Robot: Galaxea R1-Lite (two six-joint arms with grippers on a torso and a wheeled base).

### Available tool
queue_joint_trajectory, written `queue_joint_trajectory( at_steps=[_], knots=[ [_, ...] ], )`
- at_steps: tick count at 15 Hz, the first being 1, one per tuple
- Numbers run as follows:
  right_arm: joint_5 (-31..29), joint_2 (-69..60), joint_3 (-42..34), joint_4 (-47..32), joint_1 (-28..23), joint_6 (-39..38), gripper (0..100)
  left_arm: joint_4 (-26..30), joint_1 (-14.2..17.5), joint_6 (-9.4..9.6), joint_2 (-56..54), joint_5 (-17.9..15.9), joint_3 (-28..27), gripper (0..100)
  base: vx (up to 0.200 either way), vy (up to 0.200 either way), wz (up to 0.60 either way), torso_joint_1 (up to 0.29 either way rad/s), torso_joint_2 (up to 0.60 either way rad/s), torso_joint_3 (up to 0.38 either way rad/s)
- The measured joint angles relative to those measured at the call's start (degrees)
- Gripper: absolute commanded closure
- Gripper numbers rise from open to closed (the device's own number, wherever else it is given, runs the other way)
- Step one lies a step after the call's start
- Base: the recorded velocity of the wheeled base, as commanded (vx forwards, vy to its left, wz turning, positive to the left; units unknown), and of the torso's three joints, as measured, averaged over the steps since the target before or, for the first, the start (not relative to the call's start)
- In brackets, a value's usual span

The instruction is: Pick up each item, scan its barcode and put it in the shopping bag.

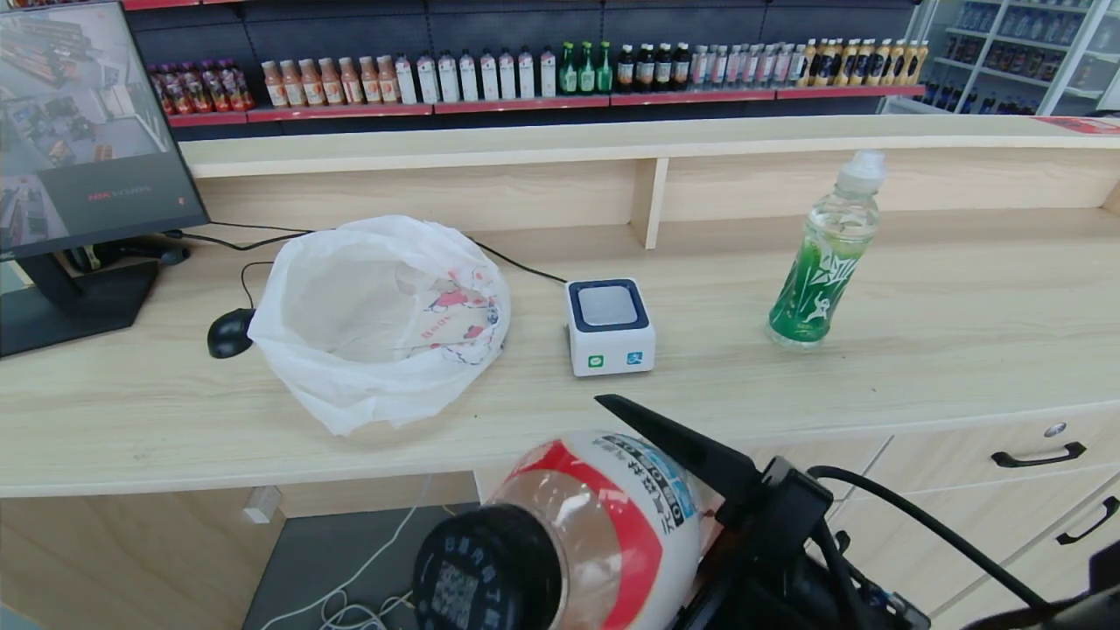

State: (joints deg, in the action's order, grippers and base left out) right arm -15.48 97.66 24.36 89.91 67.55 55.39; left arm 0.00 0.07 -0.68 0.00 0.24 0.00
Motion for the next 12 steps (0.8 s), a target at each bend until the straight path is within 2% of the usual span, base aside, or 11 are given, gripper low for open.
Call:
queue_joint_trajectory(
  at_steps=[8, 11, 12],
  knots=[
    [0.1, 0.7, 3.5, 0.1, -6.1, -19.9, 100, 0.0, 0.0, 0.02, 0.0, 0.0, 0.0, 0, 0.0, 0.0, 0.0, 0.0, 0.0, 0.0],
    [-3.4, 0.7, 8.2, 0.1, -6.7, -28.6, 100, 0.0, 0.0, 0.0, 0.0, 0.0, 0.0, 0, 0.0, 0.0, 0.0, 0.0, 0.0, 0.0],
    [-4.8, 0.5, 10.1, 0.0, -7.0, -34.0, 100, 0.0, 0.0, 0.0, 0.0, 0.0, 0.0, 0, 0.0, 0.0, 0.0, 0.0, 0.0, 0.0]
  ],
)
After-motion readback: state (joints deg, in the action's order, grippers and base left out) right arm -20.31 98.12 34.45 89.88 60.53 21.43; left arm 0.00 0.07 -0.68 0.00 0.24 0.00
